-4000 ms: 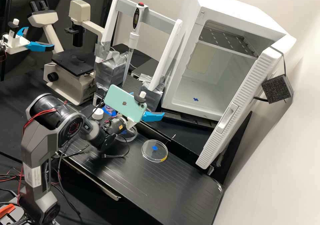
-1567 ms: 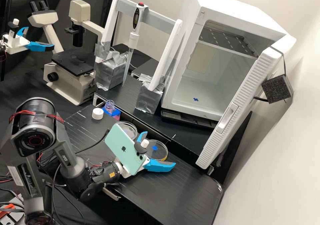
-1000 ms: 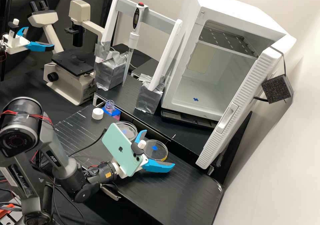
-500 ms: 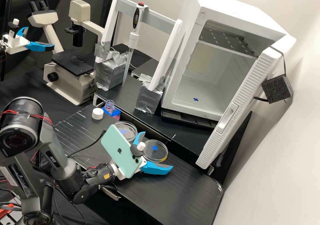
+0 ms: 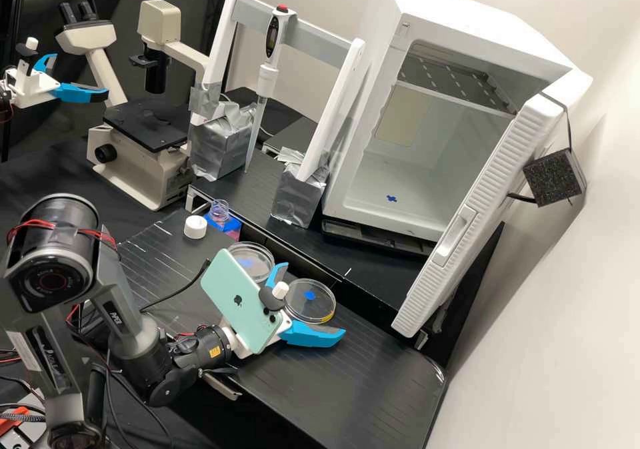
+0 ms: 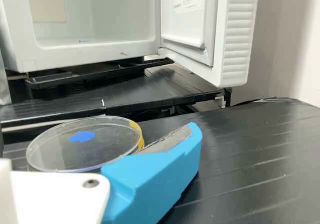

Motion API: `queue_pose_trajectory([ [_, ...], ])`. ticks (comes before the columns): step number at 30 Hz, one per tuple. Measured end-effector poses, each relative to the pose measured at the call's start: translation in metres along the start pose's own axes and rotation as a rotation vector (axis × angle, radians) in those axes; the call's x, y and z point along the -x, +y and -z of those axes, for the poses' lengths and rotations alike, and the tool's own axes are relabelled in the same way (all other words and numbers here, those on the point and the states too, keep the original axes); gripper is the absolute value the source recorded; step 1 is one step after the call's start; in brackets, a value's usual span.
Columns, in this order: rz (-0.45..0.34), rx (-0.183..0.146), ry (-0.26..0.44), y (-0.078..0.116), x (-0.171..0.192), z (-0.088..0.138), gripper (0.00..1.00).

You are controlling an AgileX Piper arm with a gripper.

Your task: Close the lid

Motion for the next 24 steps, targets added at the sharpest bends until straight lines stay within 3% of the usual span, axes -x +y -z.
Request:
queue_pose_trajectory([
  [5, 0.0, 0.029, 0.005, -0.0014, -0.0009, 0.0016, 1.0],
  [11, 0.015, 0.086, 0.019, -0.0066, -0.0033, 0.0054, 1.0],
  [15, 0.015, 0.1, 0.022, -0.0082, -0.0047, 0.0047, 1.0],
  [24, 0.014, 0.096, 0.031, -0.0087, -0.0087, 0.0018, 1.0],
])
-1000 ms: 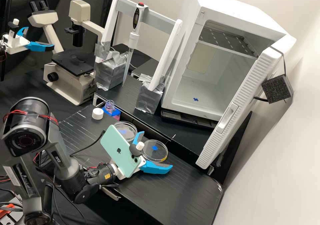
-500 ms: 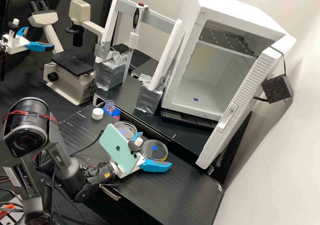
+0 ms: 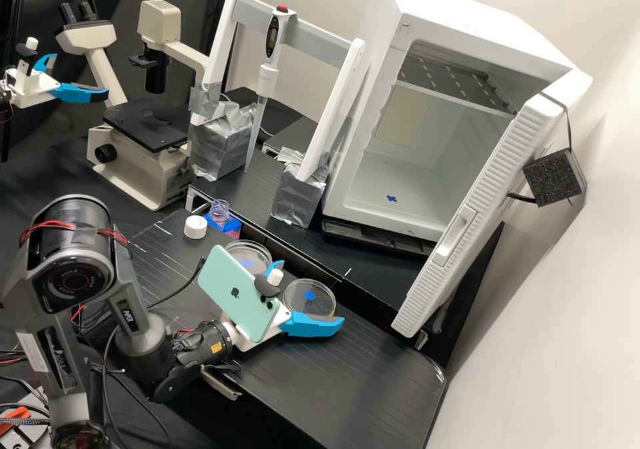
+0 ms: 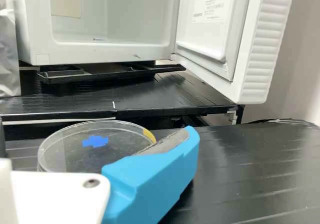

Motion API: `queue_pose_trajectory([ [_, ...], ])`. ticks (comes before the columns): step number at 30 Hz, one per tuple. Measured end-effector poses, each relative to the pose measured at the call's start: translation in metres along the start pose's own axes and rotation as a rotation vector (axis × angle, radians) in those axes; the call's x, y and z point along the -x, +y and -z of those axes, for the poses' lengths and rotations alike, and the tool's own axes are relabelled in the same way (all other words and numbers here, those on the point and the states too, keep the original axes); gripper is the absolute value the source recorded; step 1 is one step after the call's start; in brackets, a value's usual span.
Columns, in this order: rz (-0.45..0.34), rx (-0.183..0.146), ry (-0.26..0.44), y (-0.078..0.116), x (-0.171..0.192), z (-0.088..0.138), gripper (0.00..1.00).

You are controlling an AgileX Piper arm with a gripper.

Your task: Close the lid

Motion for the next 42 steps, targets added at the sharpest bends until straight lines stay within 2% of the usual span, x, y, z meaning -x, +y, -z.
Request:
queue_pose_trajectory([
  [8, 0.018, 0.015, 0.014, 0.0015, -0.0034, -0.0019, 1.0],
  [9, 0.021, 0.017, 0.017, 0.0016, -0.0039, -0.002, 0.0],
  [25, 0.038, 0.025, 0.033, 0.0034, -0.0048, -0.0034, 0.0],
  [42, 0.04, 0.019, 0.029, 0.0032, -0.0051, -0.0042, 0.0],
])
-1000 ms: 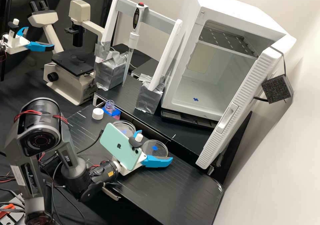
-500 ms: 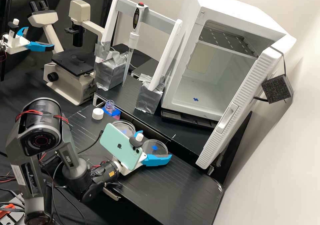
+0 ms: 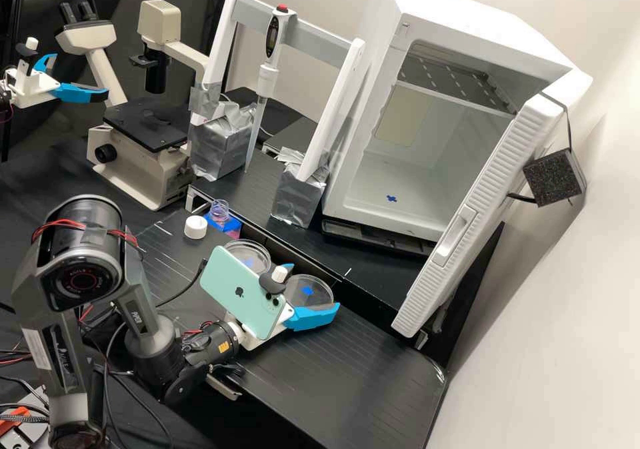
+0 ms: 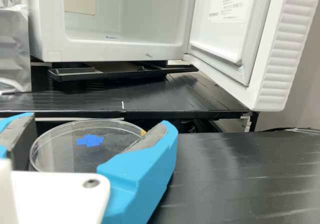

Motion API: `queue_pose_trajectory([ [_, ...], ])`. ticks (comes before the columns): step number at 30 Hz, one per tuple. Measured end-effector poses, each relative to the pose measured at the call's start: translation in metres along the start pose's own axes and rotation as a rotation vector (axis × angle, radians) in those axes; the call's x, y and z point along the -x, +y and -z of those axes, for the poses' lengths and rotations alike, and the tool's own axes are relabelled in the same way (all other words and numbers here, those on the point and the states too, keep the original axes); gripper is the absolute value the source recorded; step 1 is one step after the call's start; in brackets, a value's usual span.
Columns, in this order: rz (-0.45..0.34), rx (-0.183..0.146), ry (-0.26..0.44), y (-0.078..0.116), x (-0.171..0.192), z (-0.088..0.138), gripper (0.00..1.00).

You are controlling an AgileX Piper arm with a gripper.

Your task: Close the lid

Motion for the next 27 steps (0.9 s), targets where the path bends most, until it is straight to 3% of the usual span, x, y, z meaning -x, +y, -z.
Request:
queue_pose_trajectory([
  [13, 0.002, 0.001, -0.001, 0.001, -0.001, -0.002, 0.0],
  [17, 0.0, -0.015, 0.009, 0.004, 0.001, -0.001, 0.0],
  [27, -0.063, -0.125, -0.05, 0.015, 0.025, 0.002, 0.0],
])
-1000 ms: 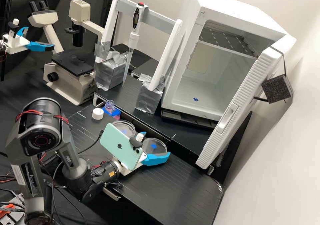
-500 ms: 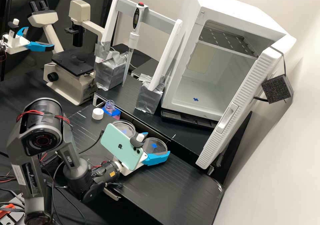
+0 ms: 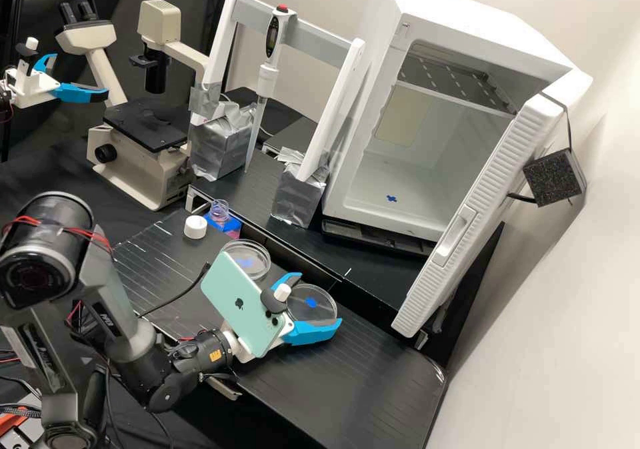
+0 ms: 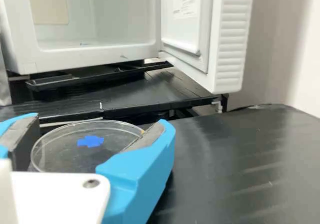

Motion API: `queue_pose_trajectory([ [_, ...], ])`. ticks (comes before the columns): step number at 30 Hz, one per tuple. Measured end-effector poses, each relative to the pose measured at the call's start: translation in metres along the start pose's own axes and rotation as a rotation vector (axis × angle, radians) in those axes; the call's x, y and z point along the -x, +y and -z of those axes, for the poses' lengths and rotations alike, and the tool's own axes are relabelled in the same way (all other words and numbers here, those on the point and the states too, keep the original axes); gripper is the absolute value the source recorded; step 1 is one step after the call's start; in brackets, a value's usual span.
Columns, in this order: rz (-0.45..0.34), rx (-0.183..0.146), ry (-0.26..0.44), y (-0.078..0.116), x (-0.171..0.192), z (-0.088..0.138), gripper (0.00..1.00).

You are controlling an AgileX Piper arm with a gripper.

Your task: Close the lid

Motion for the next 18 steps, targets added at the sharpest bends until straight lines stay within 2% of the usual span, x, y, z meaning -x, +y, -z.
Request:
queue_pose_trajectory([
  [3, 0.011, -0.016, 0.032, -0.002, 0.006, 0.007, 0.0],
  [5, 0.01, -0.014, 0.064, -0.002, 0.01, 0.014, 0.0],
  [10, 0.015, 0.02, 0.175, -0.004, 0.014, 0.035, 0.0],
  [13, 0.048, 0.037, 0.246, -0.009, 0.016, 0.047, 0.0],
  [18, 0.118, 0.055, 0.322, -0.021, 0.015, 0.058, 0.0],
])
